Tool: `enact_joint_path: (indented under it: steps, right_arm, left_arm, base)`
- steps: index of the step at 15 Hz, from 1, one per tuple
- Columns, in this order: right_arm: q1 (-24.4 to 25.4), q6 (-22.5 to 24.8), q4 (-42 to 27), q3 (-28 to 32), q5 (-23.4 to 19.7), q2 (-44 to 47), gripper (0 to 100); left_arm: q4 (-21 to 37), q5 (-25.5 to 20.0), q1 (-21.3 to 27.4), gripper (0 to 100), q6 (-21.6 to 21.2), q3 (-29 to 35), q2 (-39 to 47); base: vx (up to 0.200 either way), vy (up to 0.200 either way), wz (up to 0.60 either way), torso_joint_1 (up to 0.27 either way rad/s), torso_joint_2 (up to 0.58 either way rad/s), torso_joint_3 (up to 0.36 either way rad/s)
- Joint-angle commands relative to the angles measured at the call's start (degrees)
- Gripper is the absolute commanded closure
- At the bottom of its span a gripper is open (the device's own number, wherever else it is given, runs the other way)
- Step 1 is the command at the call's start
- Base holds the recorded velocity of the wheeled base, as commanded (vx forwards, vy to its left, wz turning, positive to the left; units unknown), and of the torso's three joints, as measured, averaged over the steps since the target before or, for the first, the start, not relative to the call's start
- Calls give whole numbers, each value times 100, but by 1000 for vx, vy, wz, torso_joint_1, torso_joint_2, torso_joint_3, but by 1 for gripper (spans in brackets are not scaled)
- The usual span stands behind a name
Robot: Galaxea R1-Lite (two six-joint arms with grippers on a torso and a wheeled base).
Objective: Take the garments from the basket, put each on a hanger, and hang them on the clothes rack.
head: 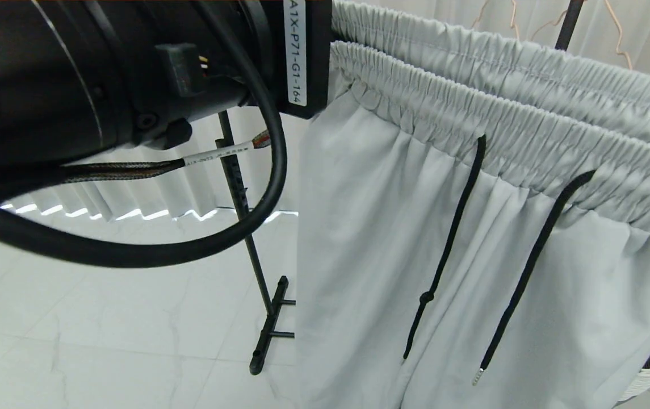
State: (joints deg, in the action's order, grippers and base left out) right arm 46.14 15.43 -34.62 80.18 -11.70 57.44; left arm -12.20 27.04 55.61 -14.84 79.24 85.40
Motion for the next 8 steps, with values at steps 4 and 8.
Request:
enact_joint_path:
  steps: [4, 8]
  right_arm:
    - [44, -5, 157, -160, 1056, 101, 100]
    - [-395, 4, 1449, -239, 1460, 645, 100]
  left_arm:
    - [1370, 3, 20, 100, 631, -31, -612]
    - [2881, -6, 547, 100, 1185, -58, -1297]
  base:
    - [0, 0, 0, 0, 0, 0]
    - [0, 0, 0, 0, 0, 0]
